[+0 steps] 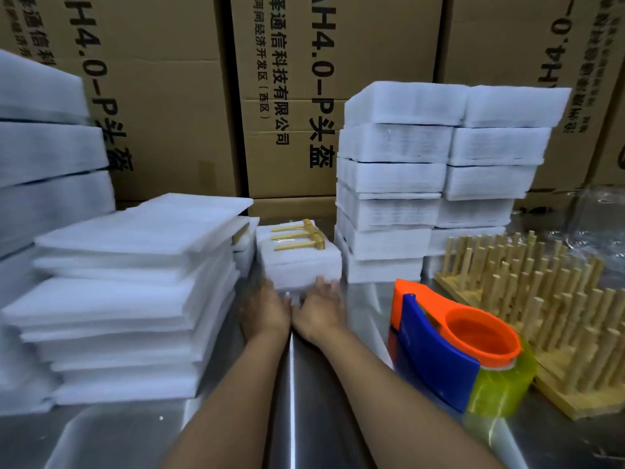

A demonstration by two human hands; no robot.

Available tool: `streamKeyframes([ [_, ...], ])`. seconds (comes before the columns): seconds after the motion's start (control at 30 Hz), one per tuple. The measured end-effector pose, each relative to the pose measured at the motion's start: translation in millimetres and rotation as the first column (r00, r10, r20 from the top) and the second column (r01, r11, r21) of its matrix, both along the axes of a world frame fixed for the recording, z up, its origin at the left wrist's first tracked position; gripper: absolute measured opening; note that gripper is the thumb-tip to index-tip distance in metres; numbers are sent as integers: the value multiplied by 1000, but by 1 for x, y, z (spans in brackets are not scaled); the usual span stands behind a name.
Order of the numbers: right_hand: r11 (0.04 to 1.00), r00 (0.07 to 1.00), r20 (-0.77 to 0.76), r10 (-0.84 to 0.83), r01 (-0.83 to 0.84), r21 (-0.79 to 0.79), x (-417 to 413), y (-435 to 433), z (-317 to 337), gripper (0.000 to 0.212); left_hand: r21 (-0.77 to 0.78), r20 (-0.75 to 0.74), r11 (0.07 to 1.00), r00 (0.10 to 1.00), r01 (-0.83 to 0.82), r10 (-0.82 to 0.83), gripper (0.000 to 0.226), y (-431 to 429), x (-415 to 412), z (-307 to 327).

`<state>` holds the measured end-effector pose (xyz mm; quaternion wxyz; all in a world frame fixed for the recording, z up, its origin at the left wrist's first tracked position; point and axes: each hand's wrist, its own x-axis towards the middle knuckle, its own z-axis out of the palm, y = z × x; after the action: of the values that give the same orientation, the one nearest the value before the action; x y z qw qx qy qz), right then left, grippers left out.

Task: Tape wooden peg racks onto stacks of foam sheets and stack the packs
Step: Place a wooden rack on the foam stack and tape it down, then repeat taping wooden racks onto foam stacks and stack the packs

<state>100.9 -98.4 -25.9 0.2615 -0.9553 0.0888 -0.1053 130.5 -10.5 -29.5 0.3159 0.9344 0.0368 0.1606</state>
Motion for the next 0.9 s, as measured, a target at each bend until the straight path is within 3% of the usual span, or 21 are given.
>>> streamKeyframes([
  [0.07, 984, 981, -161, 110, -131, -121, 8, -5, -3, 52, 139, -34, 986, 996, 89, -85, 50, 0, 6, -6],
  [0.13, 965, 963, -216, 162, -200, -168, 11, -7, -4, 49, 217, -131, 966, 985, 139, -112, 50, 1, 8, -6],
  [0.23, 955, 962, -219, 163, -209, -211, 8, -6, -6, 49, 286, -211, 941, 970, 182, -123, 43, 1, 6, -6],
  [0.37, 957, 979, -149, 137, -170, -234, 3, -5, -7, 49, 278, -205, 938, 967, 208, -153, 42, 1, 0, -2],
  [0.53, 994, 993, 70, 97, -93, -59, -5, -9, 5, 55, 266, -134, 949, 981, 171, -139, 40, 0, -6, -2],
  [0.6, 996, 973, 217, 85, -75, -56, -4, -13, 30, 61, 276, -113, 946, 983, 169, -143, 39, -1, -8, -1],
  [0.77, 986, 757, 653, -22, 124, -111, 6, -45, 144, 60, 262, -124, 952, 983, 160, -132, 40, 0, -7, -2],
  [0.83, 961, 654, 755, -43, 233, -147, 7, -75, 189, 66, 271, -118, 949, 984, 158, -131, 41, -1, -5, -4],
  [0.9, 907, 625, 774, -101, 378, -186, 8, -104, 224, 79, 288, -117, 945, 985, 154, -124, 41, -3, -5, -6],
])
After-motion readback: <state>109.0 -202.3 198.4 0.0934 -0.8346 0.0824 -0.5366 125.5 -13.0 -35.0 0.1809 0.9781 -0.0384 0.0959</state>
